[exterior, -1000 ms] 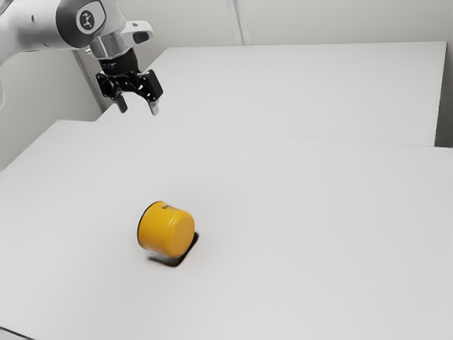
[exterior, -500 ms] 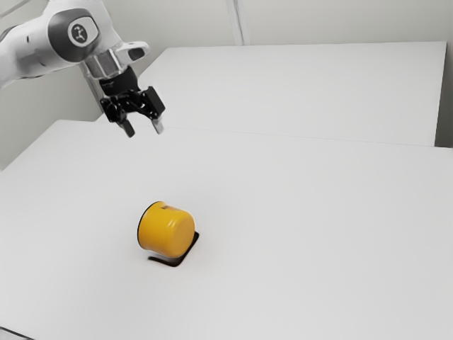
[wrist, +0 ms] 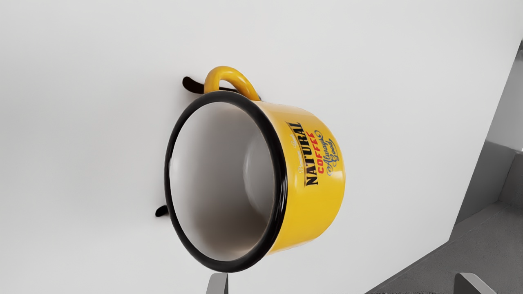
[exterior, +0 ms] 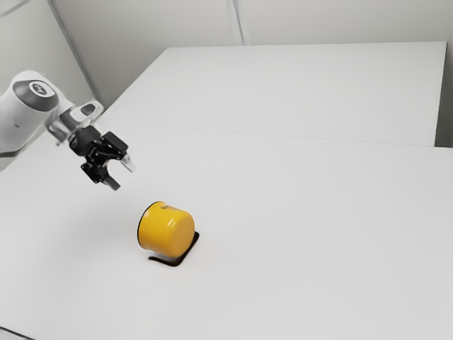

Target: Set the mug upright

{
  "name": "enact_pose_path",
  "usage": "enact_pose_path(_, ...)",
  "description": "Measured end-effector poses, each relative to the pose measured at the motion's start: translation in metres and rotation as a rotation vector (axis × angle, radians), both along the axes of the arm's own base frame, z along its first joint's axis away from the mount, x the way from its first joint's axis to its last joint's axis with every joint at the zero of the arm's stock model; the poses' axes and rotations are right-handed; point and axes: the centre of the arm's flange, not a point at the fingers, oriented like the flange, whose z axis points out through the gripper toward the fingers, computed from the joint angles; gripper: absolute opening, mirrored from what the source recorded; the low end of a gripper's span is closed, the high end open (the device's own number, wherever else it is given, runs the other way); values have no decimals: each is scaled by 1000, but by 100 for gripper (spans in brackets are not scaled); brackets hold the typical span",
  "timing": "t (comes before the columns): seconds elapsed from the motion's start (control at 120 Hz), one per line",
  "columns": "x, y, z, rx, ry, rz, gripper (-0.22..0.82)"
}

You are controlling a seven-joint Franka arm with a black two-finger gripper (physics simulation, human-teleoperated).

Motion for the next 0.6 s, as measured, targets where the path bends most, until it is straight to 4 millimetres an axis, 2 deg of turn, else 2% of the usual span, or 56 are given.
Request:
enact_pose_path(0.158, -23, -3, -55, -158, -13, 43, 60)
enact_pose_path(0.258, -24, -3, -83, -235, -38, 64, 60)
enact_pose_path(0.375, -26, -10, -100, -303, -80, 71, 60)
enact_pose_path(0.6, -40, -24, -110, -389, -143, 47, 60)
